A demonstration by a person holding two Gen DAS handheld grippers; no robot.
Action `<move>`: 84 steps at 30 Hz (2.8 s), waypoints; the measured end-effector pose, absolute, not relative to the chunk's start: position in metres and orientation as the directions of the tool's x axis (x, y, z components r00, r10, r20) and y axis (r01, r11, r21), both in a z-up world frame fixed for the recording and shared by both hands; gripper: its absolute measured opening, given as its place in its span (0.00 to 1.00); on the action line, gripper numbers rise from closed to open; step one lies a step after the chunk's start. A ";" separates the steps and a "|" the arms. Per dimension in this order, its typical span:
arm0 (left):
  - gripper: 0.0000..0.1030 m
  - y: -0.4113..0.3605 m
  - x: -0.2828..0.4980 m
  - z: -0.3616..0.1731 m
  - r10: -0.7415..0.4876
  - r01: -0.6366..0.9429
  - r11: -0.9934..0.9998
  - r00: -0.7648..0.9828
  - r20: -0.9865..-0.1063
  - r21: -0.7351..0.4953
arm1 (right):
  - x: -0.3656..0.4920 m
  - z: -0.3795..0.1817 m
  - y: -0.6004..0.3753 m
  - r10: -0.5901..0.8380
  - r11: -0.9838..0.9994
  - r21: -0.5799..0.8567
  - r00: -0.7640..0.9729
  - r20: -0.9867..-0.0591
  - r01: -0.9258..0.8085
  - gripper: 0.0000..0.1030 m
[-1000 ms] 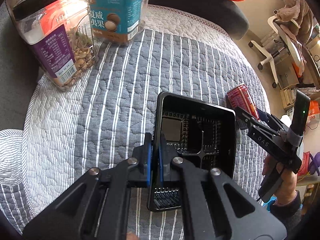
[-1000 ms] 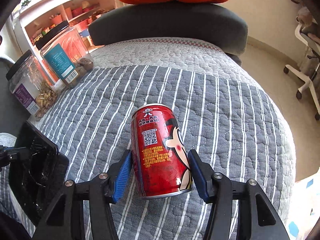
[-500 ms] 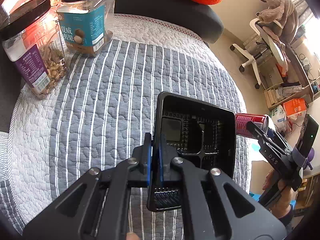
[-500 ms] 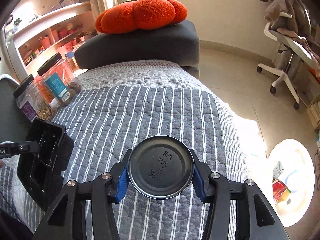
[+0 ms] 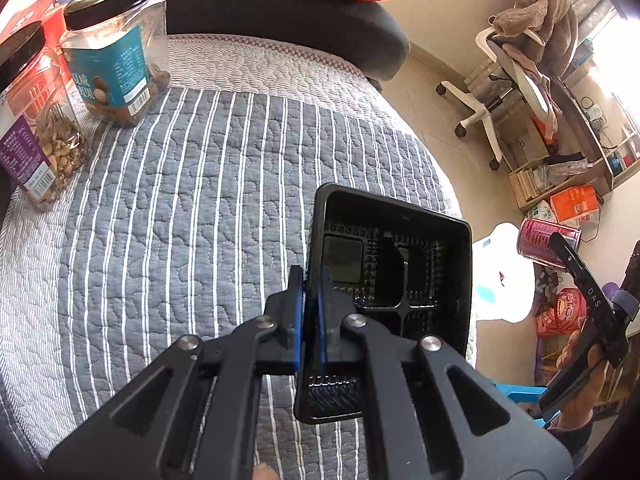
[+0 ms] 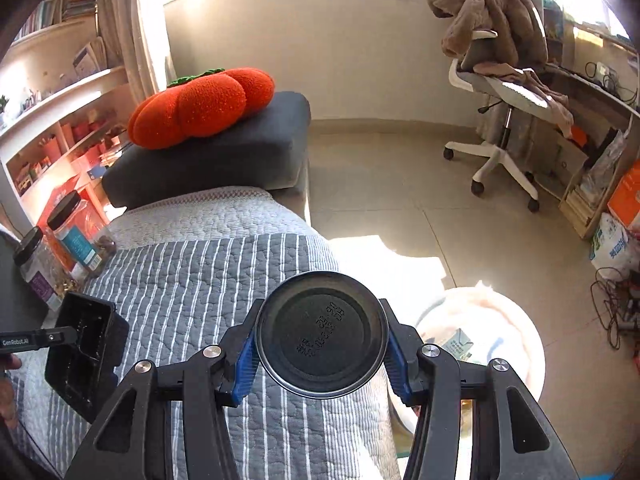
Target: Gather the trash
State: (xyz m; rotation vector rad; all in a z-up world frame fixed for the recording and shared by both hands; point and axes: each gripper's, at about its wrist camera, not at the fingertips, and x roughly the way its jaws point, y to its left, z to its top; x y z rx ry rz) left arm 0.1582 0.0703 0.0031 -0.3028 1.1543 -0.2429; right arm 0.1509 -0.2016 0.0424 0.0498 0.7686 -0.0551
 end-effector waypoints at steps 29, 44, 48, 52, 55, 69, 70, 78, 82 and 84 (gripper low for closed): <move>0.07 -0.167 0.195 0.012 -0.583 0.234 0.810 0.213 -0.784 -0.538 | 0.069 0.079 -0.406 -0.394 0.837 0.090 0.709 -0.585 0.539 0.93; 0.63 -0.221 0.208 -0.013 -0.529 0.226 0.846 0.241 -0.814 -0.483 | 0.039 0.081 -0.443 -0.447 0.789 0.096 0.675 -0.587 0.606 0.93; 0.63 -0.193 0.198 -0.003 -0.493 0.236 0.868 0.297 -0.818 -0.437 | 0.042 0.084 -0.431 -0.443 0.806 0.083 0.690 -0.573 0.586 0.93; 0.67 -0.163 0.182 0.018 -0.440 0.269 0.894 0.391 -0.808 -0.357 | 0.044 0.095 -0.408 -0.459 0.825 0.049 0.718 -0.524 0.563 0.93; 0.68 -0.143 0.165 0.042 -0.399 0.301 0.912 0.490 -0.775 -0.279 | 0.043 0.107 -0.385 -0.470 0.843 0.018 0.752 -0.462 0.538 0.94; 1.00 -0.056 0.042 0.122 -0.337 0.322 0.941 0.867 -0.366 -0.105 | -0.016 0.120 -0.258 -0.475 0.865 -0.022 0.803 -0.359 0.501 1.00; 1.00 -0.058 0.043 0.114 -0.341 0.322 0.940 0.851 -0.399 -0.116 | -0.017 0.114 -0.250 -0.458 0.874 -0.026 0.804 -0.380 0.485 1.00; 1.00 -0.021 0.035 0.066 -0.289 0.248 0.957 0.797 -0.530 -0.149 | -0.038 0.077 -0.192 -0.443 0.895 -0.112 0.824 -0.353 0.432 1.00; 1.00 -0.024 0.033 0.059 -0.295 0.261 0.955 0.780 -0.552 -0.142 | -0.034 0.062 -0.179 -0.429 0.903 -0.156 0.824 -0.371 0.400 1.00; 1.00 -0.029 0.031 0.057 -0.295 0.272 0.954 0.773 -0.562 -0.128 | -0.034 0.057 -0.175 -0.427 0.904 -0.167 0.824 -0.372 0.393 1.00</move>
